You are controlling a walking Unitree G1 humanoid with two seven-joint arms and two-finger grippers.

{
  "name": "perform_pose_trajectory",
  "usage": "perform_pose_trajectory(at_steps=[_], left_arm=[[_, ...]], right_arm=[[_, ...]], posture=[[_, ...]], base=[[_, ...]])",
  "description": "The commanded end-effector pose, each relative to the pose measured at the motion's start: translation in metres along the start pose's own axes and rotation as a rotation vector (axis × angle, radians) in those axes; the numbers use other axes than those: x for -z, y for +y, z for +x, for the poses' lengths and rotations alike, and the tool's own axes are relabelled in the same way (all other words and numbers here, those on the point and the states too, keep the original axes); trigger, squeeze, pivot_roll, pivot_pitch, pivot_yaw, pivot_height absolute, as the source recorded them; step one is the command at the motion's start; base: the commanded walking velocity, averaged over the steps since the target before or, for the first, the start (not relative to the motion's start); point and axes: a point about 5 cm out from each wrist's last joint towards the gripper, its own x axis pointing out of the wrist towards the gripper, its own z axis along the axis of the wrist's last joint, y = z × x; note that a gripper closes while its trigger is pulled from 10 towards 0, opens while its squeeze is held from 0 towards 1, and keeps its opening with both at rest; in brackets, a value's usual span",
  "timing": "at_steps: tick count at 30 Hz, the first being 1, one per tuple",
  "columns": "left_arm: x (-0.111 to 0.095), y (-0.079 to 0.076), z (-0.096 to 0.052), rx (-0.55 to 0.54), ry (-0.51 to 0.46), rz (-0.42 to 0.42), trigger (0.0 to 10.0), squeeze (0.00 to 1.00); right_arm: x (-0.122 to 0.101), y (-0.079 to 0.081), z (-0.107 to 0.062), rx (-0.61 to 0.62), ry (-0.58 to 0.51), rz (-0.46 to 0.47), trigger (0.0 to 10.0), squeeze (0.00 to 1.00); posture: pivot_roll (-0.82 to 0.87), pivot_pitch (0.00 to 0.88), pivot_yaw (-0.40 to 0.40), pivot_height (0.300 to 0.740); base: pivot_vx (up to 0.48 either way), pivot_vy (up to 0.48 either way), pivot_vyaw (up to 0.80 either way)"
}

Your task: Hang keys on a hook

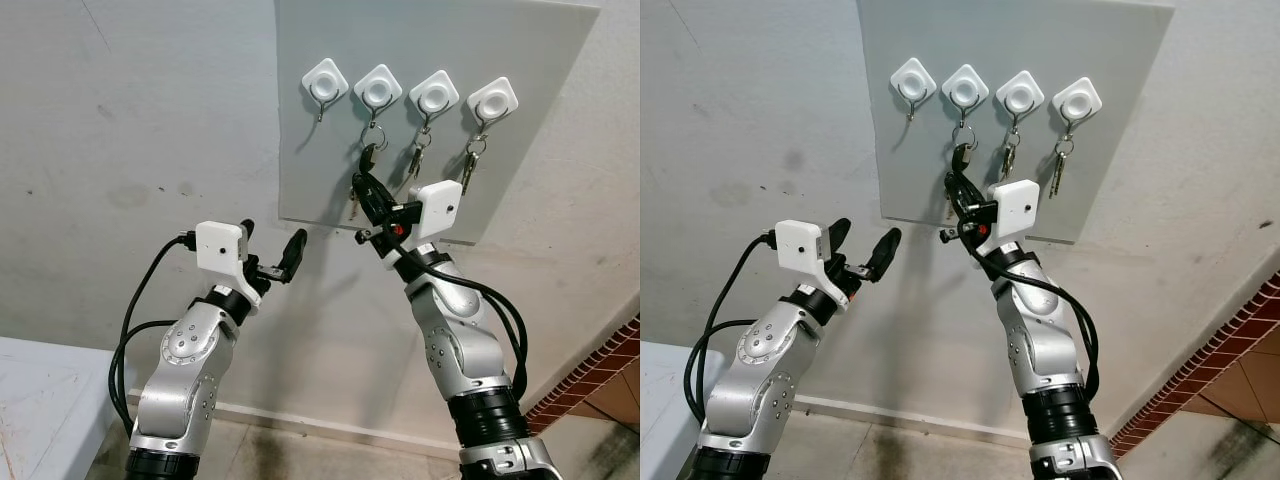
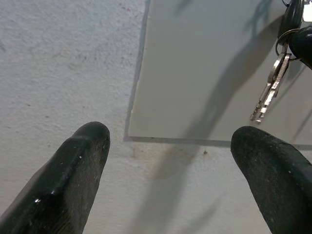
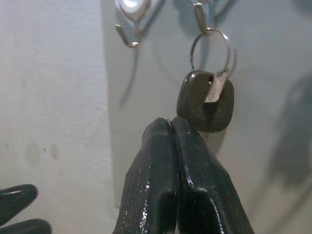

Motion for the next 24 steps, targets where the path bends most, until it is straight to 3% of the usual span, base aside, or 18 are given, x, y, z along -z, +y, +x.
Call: perform_pose_trajectory(at_steps=[1, 14, 24], left_arm=[[-0.008, 0.002, -0.001, 0.004, -0.039, 0.012, 10.0, 0.00], [-0.012, 0.000, -0.003, 0.030, -0.061, 0.008, 10.0, 0.00], [-0.026, -0.009, 0.003, 0.076, -0.098, 0.004, 10.0, 0.00]], right_arm=[[-0.009, 0.005, 0.008, -0.045, -0.043, 0.015, 10.0, 0.00], [-0.013, 0.017, 0.014, -0.132, -0.068, 0.062, 10.0, 0.00], [-0.024, 0.014, 0.027, -0.110, -0.120, 0.081, 10.0, 0.00]], posture=[[0.04, 0.011, -0.041, 0.740], [0.04, 0.012, -0.045, 0.740], [0.04, 0.019, -0.040, 0.740]], base=[[0.000, 0.000, 0.00], [0.000, 0.000, 0.00], [0.000, 0.000, 0.00]])
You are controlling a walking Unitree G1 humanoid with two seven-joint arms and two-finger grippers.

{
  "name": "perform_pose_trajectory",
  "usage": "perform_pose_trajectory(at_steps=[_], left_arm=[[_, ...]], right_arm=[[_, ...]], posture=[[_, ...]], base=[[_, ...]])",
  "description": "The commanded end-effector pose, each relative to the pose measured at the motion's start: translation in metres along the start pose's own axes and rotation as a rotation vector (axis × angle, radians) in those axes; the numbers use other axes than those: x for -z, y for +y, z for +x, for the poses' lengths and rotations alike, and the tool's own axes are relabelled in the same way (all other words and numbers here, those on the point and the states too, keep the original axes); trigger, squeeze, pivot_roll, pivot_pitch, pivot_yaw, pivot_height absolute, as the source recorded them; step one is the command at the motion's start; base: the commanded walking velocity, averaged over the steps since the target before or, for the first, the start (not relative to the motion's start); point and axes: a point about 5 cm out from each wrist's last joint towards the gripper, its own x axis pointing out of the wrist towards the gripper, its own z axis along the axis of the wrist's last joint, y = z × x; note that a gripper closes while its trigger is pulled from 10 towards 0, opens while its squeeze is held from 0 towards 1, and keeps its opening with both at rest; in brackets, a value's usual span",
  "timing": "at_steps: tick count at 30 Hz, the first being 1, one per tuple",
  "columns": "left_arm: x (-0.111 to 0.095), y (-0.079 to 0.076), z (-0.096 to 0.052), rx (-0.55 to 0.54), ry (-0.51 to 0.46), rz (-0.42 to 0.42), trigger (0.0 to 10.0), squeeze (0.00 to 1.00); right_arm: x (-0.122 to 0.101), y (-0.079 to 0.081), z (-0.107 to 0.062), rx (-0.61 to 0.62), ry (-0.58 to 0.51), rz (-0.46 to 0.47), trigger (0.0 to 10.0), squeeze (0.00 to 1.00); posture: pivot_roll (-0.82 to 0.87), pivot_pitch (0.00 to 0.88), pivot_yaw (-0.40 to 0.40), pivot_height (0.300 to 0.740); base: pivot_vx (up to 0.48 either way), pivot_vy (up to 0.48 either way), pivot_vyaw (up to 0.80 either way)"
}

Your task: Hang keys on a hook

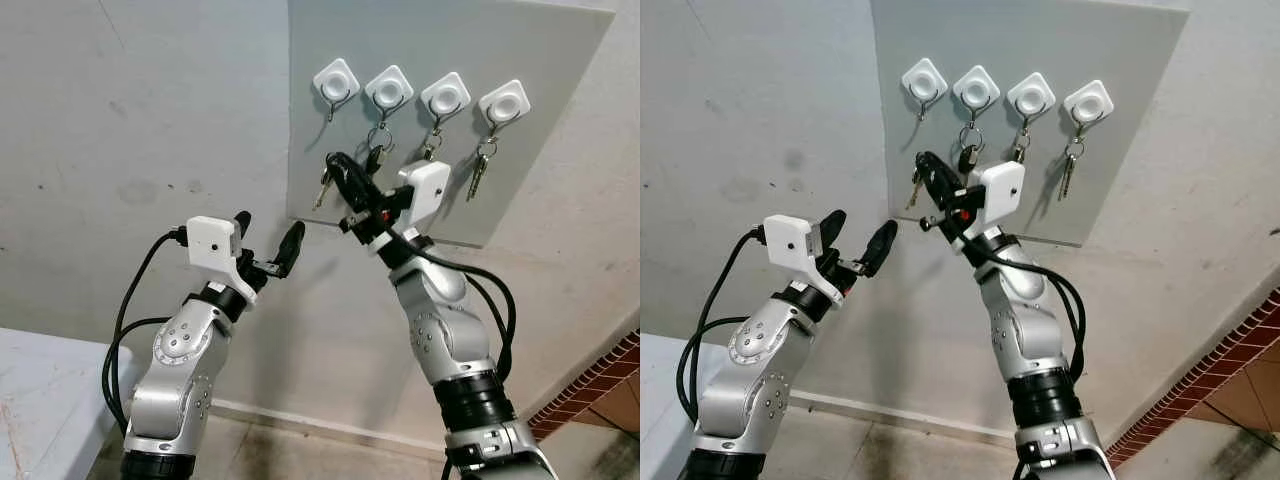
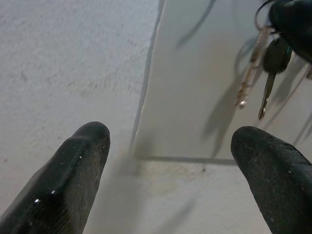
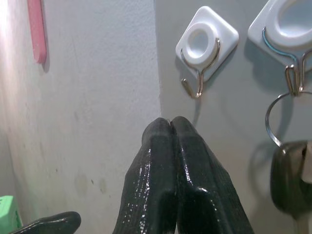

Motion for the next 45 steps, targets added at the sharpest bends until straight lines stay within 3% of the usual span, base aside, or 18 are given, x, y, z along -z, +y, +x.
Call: perform_pose_trajectory(at_steps=[1, 21, 45], left_arm=[[-0.013, -0.007, 0.005, 0.044, -0.041, 0.011, 10.0, 0.00], [-0.016, -0.012, 0.009, 0.061, -0.041, 0.002, 10.0, 0.00], [-0.015, -0.013, 0.008, 0.053, -0.040, -0.011, 10.0, 0.00]], right_arm=[[-0.007, -0.003, 0.006, 0.010, -0.032, 0.000, 10.0, 0.00], [-0.016, -0.004, 0.033, 0.010, -0.088, 0.070, 10.0, 0.00], [-0.016, -0.004, 0.042, 0.000, -0.102, 0.095, 10.0, 0.00]], posture=[[0.04, 0.020, -0.039, 0.740], [0.04, 0.026, -0.037, 0.740], [0.05, 0.029, -0.041, 0.740]], base=[[0.000, 0.000, 0.00], [0.000, 0.000, 0.00], [0.000, 0.000, 0.00]])
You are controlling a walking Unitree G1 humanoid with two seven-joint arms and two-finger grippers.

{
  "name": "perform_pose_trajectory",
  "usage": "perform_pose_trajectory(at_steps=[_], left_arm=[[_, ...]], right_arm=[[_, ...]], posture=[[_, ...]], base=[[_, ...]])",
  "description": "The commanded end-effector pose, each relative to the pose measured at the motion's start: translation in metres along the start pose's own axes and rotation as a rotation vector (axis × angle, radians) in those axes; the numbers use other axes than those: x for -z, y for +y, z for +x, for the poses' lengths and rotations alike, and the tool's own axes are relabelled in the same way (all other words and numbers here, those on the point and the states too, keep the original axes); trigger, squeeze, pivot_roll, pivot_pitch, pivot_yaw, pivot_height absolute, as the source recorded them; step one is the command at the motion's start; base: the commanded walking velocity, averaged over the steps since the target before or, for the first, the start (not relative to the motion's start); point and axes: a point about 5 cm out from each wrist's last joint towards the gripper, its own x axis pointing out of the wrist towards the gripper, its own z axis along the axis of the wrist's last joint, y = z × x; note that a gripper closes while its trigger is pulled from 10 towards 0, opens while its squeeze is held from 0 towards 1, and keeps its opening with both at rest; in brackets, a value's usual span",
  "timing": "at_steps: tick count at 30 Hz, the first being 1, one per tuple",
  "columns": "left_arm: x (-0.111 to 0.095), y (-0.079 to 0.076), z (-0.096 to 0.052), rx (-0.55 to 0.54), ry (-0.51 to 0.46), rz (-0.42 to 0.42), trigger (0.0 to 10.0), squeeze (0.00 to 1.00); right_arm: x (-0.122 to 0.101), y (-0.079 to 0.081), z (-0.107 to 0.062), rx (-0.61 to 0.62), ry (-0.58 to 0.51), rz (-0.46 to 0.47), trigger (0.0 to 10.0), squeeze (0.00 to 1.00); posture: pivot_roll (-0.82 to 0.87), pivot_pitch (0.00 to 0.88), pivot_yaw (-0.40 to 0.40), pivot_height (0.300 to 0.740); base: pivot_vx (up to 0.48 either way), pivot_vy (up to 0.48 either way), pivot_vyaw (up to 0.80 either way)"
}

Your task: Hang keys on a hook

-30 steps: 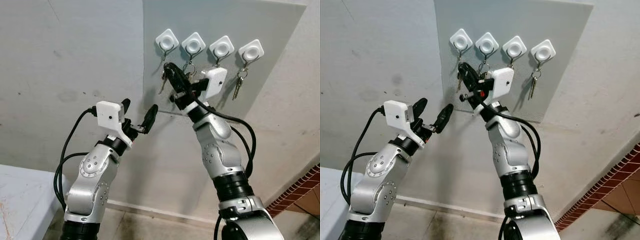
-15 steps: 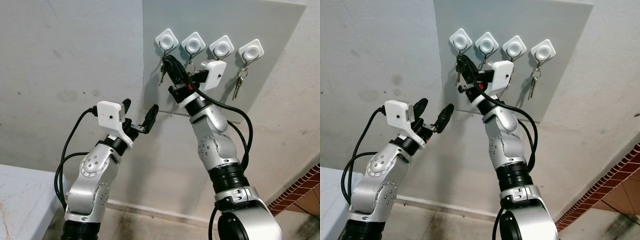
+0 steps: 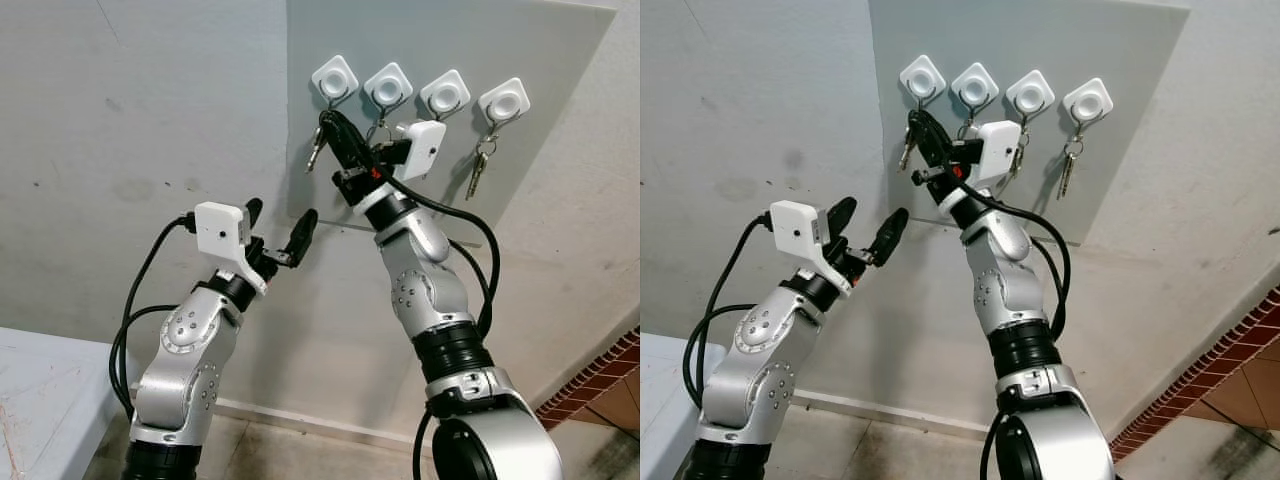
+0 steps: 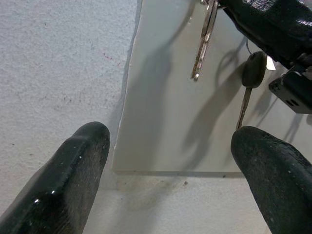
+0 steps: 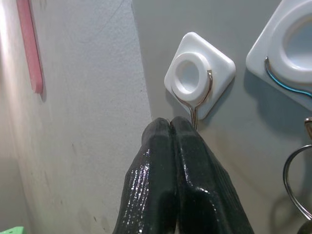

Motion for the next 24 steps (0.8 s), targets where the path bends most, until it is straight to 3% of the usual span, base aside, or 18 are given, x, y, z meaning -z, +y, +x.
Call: perform_pose_trajectory(at_steps=[1, 10, 24], left_arm=[[-0.007, -0.004, 0.001, 0.016, -0.022, 0.002, 10.0, 0.00], [-0.006, -0.004, 0.001, 0.015, -0.021, -0.002, 10.0, 0.00], [-0.006, -0.005, 0.000, 0.018, -0.020, -0.006, 10.0, 0.00]], right_arm=[[-0.009, 0.001, 0.007, -0.007, -0.041, -0.002, 10.0, 0.00], [-0.007, -0.003, 0.003, 0.016, -0.052, 0.045, 10.0, 0.00], [0.001, -0.007, -0.007, 0.077, -0.068, 0.209, 10.0, 0.00]], posture=[[0.05, 0.029, -0.042, 0.740], [0.05, 0.026, -0.043, 0.740], [0.05, 0.022, -0.040, 0.740]], base=[[0.000, 0.000, 0.00], [0.000, 0.000, 0.00], [0.000, 0.000, 0.00]])
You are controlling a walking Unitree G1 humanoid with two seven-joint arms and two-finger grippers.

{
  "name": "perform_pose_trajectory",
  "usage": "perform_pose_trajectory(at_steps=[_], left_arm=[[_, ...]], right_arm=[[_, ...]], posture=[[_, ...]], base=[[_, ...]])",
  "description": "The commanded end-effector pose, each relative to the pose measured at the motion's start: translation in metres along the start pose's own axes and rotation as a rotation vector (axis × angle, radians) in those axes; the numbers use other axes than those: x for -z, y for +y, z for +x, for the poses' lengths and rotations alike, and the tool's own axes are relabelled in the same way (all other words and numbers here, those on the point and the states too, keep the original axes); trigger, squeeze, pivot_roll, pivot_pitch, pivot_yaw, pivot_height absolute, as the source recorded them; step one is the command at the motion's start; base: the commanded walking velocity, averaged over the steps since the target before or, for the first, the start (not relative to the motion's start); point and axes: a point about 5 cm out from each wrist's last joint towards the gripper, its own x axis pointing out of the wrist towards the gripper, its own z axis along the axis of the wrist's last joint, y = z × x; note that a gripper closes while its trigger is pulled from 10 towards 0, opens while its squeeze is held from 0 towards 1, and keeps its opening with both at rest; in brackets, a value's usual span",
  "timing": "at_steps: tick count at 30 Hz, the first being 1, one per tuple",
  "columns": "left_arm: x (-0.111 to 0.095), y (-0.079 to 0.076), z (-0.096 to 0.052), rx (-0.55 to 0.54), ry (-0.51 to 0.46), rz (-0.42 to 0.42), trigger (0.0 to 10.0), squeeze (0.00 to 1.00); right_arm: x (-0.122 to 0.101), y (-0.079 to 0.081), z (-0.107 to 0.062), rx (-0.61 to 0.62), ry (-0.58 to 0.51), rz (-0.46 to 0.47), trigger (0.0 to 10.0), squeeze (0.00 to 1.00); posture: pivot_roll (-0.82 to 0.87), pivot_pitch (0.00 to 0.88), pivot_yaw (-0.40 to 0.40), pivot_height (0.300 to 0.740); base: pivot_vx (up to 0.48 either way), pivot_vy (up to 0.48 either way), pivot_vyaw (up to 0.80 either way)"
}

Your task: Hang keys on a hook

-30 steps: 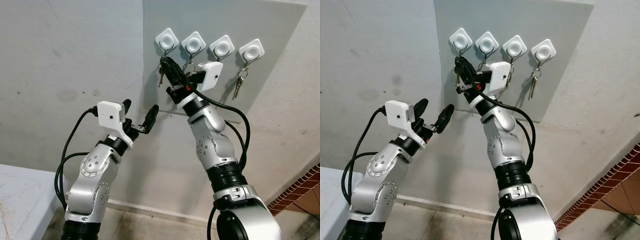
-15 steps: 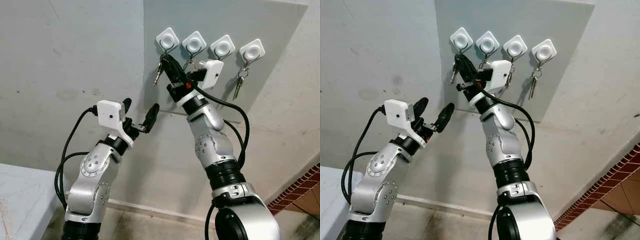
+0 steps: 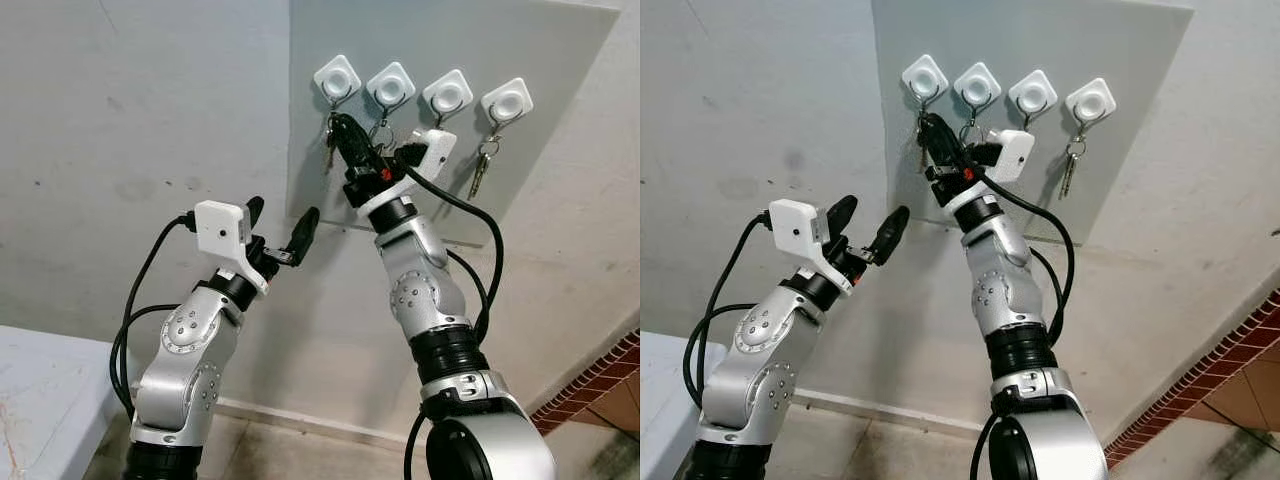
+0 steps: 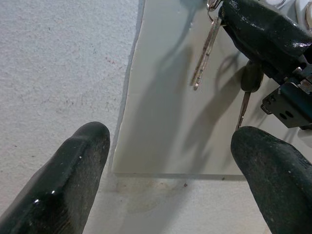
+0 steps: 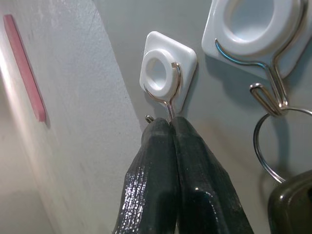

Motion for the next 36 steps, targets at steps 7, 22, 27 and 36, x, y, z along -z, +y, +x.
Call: perform_pose_trajectory(at_steps=[7, 22, 27, 36], left_arm=[[-0.004, -0.003, 0.000, 0.008, -0.011, 0.004, 10.0, 0.00], [0.014, 0.007, -0.005, -0.091, 0.039, 0.044, 10.0, 0.00], [0.034, 0.015, -0.012, -0.145, 0.099, 0.026, 10.0, 0.00], [0.104, 0.034, -0.041, -0.264, 0.295, 0.010, 10.0, 0.00]], right_arm=[[0.000, -0.003, -0.004, 0.022, -0.018, 0.041, 10.0, 1.00], [0.023, -0.015, -0.039, 0.080, 0.062, -0.108, 10.0, 1.00], [0.036, -0.022, -0.056, 0.111, 0.128, -0.147, 10.0, 0.87], [0.073, -0.050, -0.125, 0.259, 0.333, -0.202, 10.0, 0.00]], posture=[[0.06, 0.028, -0.039, 0.740], [0.05, 0.034, -0.036, 0.740], [0.05, 0.035, -0.034, 0.740], [0.04, 0.025, -0.029, 0.740]], base=[[0.000, 0.000, 0.00], [0.000, 0.000, 0.00], [0.000, 0.000, 0.00], [0.000, 0.000, 0.00]])
